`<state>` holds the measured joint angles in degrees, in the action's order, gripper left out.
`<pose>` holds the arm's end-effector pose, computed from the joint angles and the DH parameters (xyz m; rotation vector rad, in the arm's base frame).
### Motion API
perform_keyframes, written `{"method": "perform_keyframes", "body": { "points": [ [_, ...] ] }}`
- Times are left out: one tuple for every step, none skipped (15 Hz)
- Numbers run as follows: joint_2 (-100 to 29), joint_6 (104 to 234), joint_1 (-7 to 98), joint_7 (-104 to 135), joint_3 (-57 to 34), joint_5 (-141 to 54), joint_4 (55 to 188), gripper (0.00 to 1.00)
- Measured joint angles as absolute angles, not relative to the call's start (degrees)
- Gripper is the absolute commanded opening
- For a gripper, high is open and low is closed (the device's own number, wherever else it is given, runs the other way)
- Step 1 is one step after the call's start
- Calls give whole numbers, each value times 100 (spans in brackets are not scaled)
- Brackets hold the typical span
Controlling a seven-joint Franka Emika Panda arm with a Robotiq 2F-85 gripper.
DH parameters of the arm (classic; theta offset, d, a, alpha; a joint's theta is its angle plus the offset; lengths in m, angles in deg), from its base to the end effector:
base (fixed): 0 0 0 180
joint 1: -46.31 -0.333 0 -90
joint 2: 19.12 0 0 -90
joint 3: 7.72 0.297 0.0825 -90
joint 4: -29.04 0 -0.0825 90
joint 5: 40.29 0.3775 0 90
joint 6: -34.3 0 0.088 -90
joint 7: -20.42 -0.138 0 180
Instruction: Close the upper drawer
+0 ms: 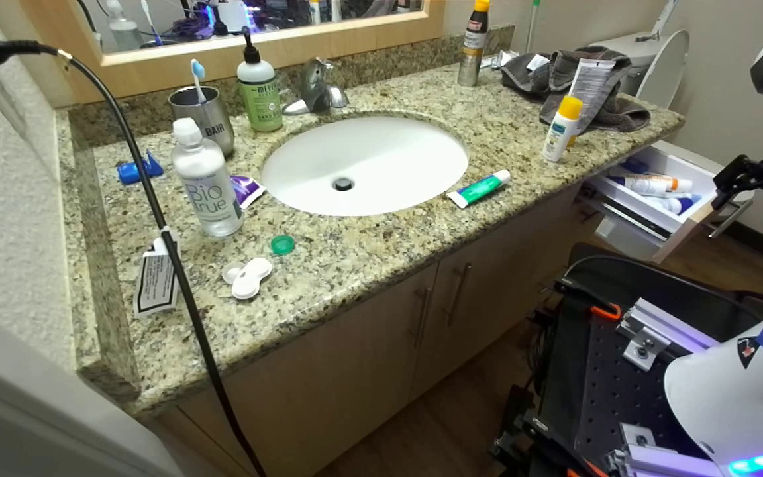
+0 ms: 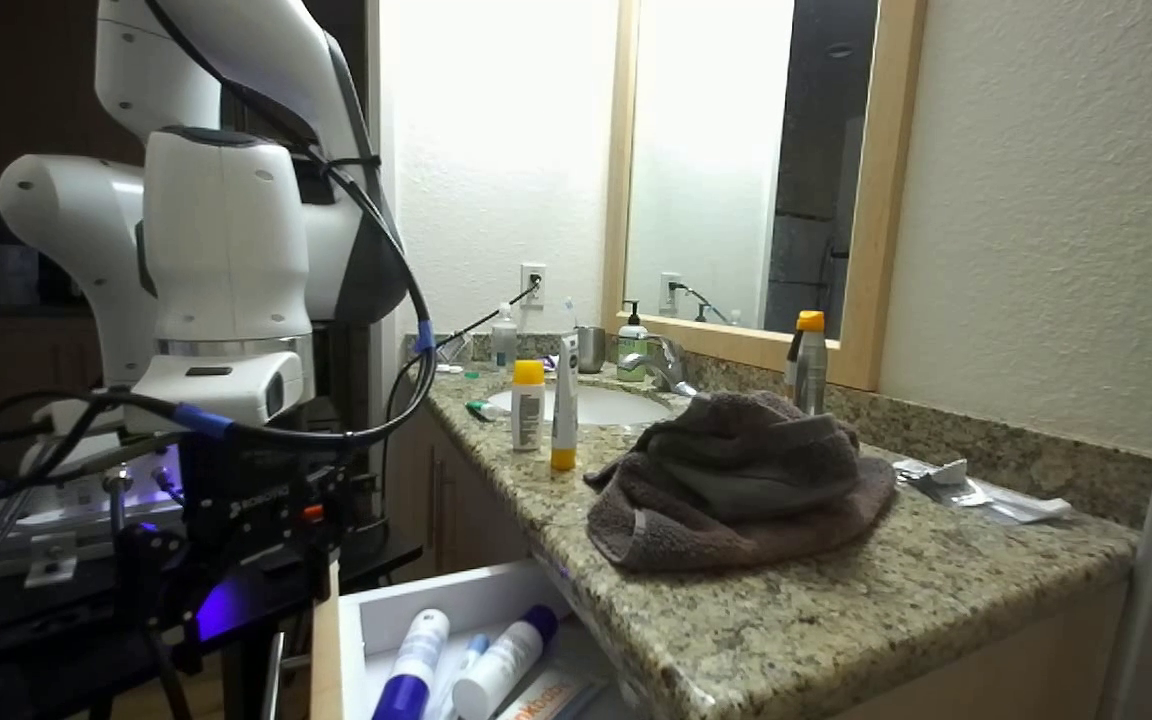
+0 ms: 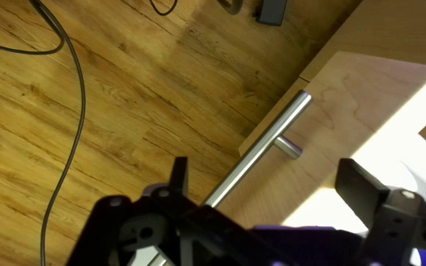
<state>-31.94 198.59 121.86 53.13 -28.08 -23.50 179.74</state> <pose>-0.0690 -0.4185 0.1357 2.4043 -1.9734 0.0344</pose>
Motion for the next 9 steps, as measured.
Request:
{"method": "perform_keyframes", "body": {
  "points": [
    [-3184, 19846, 12140, 5061, -2902, -2723, 17978, 100],
    [-3174, 19837, 12074, 4787, -3006, -3104, 17981, 100],
    [-3159, 19804, 12020, 4559, -3088, -3390, 17982, 100],
    [-3144, 19773, 12000, 4433, -3120, -3534, 17982, 100],
    [-3125, 19730, 12005, 4406, -3123, -3552, 17982, 100],
    [-3100, 19687, 12014, 4406, -3123, -3552, 17981, 100],
    [-3070, 19640, 12014, 4404, -3136, -3588, 17981, 100],
    [-3055, 19615, 12006, 4373, -3169, -3699, 17981, 100],
    [-3055, 19596, 11994, 4312, -3211, -3856, 17982, 100]
  ]
}}
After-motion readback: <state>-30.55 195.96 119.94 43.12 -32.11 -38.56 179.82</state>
